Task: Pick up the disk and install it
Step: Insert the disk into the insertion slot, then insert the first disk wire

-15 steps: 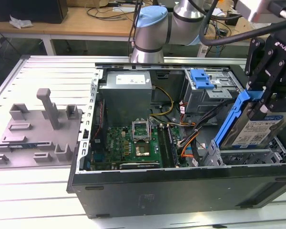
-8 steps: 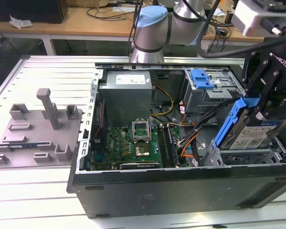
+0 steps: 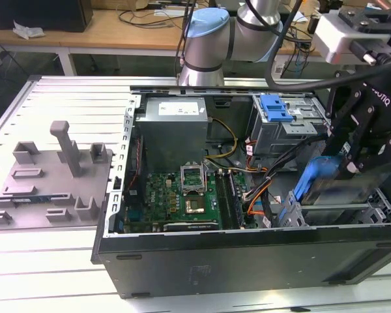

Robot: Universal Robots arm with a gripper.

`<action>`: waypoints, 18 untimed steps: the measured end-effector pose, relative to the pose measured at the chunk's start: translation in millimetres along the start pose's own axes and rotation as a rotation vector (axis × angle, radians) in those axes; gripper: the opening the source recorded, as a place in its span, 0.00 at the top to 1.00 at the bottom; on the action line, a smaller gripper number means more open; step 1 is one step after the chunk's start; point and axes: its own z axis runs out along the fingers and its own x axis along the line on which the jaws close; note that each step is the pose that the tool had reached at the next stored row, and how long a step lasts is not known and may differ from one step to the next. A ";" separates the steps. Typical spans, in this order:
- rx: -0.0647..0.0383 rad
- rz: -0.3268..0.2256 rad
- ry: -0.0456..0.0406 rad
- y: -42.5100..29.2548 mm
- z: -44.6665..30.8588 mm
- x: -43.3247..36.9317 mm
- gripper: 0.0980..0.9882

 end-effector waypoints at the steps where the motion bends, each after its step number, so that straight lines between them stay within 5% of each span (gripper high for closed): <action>1: 0.000 0.000 -0.0002 0.0 0.1 0.0 0.62; 2: 0.000 0.000 -0.0004 0.0 0.2 0.0 0.55; 18: 0.000 0.000 -0.0022 0.0 0.2 0.0 0.55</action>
